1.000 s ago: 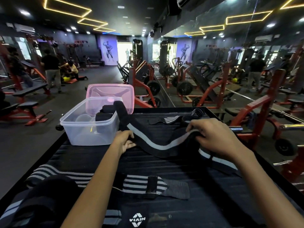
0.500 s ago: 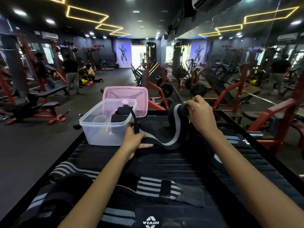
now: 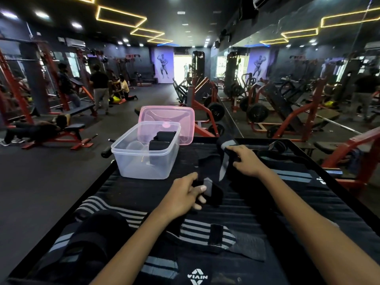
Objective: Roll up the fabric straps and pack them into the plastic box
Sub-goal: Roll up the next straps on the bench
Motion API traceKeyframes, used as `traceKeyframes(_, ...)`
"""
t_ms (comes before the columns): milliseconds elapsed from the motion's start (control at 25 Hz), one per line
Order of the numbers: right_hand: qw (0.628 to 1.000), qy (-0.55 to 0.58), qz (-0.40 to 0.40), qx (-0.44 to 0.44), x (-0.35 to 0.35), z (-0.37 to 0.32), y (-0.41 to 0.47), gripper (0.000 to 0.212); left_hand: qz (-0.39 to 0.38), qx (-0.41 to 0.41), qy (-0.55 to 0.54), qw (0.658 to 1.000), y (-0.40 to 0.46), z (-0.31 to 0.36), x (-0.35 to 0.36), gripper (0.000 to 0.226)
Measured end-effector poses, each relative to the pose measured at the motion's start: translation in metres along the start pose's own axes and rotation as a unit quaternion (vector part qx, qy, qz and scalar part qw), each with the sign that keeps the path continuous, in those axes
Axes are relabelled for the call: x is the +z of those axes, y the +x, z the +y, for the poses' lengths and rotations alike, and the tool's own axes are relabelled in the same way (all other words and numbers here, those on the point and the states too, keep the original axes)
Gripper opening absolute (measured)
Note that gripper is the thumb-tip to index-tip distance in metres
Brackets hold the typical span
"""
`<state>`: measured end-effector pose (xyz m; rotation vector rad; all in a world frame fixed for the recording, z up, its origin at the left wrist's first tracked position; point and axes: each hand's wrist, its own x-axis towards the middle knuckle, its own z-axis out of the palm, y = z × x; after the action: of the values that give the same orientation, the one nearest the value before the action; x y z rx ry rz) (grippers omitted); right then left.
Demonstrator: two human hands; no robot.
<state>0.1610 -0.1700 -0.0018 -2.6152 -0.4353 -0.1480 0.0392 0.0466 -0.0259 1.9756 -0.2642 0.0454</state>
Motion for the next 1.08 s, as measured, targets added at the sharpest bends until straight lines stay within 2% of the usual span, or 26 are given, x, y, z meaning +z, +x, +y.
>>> traceKeyframes(80, 0.999, 0.038, 0.025, -0.018, -0.005, -0.005, -0.02, 0.058, -0.032, 0.023, 0.045, 0.998, -0.003, 0.003, 0.004, 0.02)
traceKeyframes(160, 0.989, 0.136, 0.041, -0.044, -0.011, -0.016, -0.045, 0.051, -0.03, 0.029, 0.065, 0.997, -0.003, 0.001, 0.006, 0.02)
traceKeyframes(240, 0.958, 0.276, 0.036, -0.07, -0.014, -0.028, -0.072, 0.041, -0.022, 0.019, 0.04, 0.999, -0.001, -0.001, 0.009, 0.018)
traceKeyframes(320, 0.931, 0.354, 0.027, -0.085, -0.012, -0.041, -0.097, 0.035, -0.031, 0.012, 0.007, 0.999, 0.001, -0.002, 0.011, 0.015)
traceKeyframes(360, 0.937, 0.332, 0.026, -0.103, -0.008, -0.045, -0.107, 0.037, -0.039, 0.01, -0.009, 0.999, 0.001, -0.002, 0.012, 0.016)
traceKeyframes(480, 0.982, 0.127, 0.0, -0.137, 0.009, -0.048, -0.118, 0.058, -0.055, -0.002, -0.045, 0.997, -0.001, -0.001, 0.016, 0.037)
traceKeyframes(560, 0.988, 0.102, -0.045, -0.107, 0.017, -0.047, -0.119, 0.075, -0.068, -0.002, -0.076, 0.995, -0.002, -0.002, 0.018, 0.042)
traceKeyframes(640, 0.99, 0.092, -0.058, -0.089, 0.022, -0.043, -0.12, 0.08, -0.077, -0.005, -0.103, 0.992, -0.002, -0.003, 0.018, 0.044)
traceKeyframes(760, 0.982, 0.17, -0.058, -0.056, 0.022, -0.041, -0.123, 0.075, -0.09, 0.006, -0.082, 0.993, -0.002, -0.004, 0.019, 0.048)
traceKeyframes(880, 0.957, 0.285, -0.033, -0.042, 0.021, -0.039, -0.124, 0.059, -0.106, 0.009, -0.049, 0.993, -0.003, -0.007, 0.016, 0.045)
traceKeyframes(1080, 0.961, 0.268, -0.027, -0.057, 0.026, -0.037, -0.122, 0.056, -0.111, -0.013, -0.028, 0.993, 0.0, -0.005, 0.009, 0.033)
